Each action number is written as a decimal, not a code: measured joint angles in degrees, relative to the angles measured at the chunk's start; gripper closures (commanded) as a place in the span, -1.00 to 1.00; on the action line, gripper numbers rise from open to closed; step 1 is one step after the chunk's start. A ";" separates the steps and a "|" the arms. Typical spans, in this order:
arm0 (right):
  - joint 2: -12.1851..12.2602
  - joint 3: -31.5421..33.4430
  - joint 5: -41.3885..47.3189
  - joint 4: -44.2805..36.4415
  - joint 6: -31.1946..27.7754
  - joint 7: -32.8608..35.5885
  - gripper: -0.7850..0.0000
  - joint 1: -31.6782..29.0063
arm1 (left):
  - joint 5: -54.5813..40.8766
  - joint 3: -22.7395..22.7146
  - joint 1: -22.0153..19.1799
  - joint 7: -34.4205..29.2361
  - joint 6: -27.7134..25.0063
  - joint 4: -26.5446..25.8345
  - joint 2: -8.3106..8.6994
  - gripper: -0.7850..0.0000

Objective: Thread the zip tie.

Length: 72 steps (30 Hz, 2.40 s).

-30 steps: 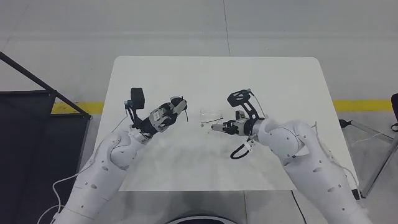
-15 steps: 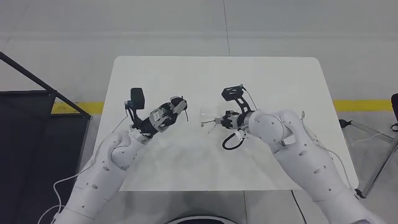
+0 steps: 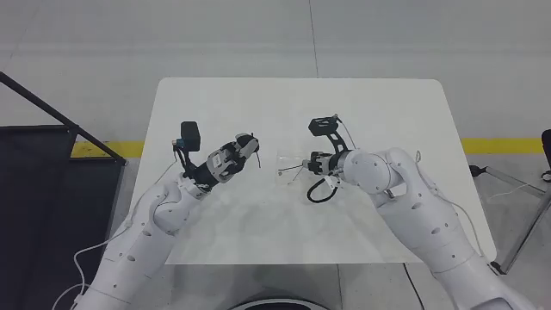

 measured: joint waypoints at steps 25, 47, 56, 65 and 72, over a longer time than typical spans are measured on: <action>1.38 7.61 -1.41 -9.16 1.00 -2.07 1.00 -7.23 | 1.83 -0.29 0.92 0.10 2.59 -2.16 -0.04 1.00; 4.77 24.06 -1.46 -31.02 1.12 -3.81 1.00 -26.72 | 32.62 3.58 1.33 19.30 18.98 0.24 -1.27 1.00; 4.76 24.02 -1.45 -30.95 1.13 -3.81 1.00 -26.65 | 32.62 3.58 1.33 19.31 18.98 0.24 -1.27 1.00; 4.31 22.00 1.95 -29.96 -0.06 -5.27 1.00 -25.32 | 35.04 2.96 2.66 21.43 24.01 -0.78 -1.41 1.00; 3.47 21.55 10.74 -27.03 5.64 -5.39 1.00 -21.60 | 37.56 3.51 2.06 25.31 22.56 1.29 -1.54 1.00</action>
